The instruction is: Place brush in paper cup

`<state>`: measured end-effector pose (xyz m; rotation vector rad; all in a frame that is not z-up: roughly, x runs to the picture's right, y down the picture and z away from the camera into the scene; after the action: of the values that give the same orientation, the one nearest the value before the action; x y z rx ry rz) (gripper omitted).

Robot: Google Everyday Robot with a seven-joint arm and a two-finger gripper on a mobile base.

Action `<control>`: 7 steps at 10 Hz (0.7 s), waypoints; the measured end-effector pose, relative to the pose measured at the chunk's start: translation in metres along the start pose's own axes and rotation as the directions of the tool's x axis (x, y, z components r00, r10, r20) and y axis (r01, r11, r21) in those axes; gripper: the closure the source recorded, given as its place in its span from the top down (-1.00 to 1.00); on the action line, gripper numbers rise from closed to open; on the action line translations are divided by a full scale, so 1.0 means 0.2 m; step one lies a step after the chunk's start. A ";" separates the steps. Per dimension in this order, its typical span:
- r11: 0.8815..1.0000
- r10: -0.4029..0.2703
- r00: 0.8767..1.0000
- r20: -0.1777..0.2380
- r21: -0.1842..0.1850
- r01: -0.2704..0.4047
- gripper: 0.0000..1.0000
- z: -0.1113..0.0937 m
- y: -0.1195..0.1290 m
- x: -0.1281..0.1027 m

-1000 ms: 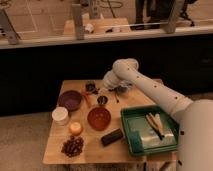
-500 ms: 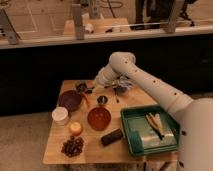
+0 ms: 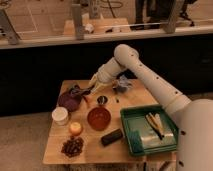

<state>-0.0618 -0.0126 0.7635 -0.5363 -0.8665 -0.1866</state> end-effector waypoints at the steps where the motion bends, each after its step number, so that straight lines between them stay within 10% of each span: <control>1: 1.000 0.000 1.000 0.000 0.000 0.000 -1.00 0.00 0.00 0.00; 4: 1.000 -0.026 1.000 -0.016 -0.003 0.026 -1.00 0.00 0.01 0.00; 7: 0.972 -0.235 0.967 -0.094 -0.038 0.232 -1.00 -0.04 0.08 -0.11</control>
<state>-0.0644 -0.0048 0.7375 -0.4450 -0.8308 -0.4370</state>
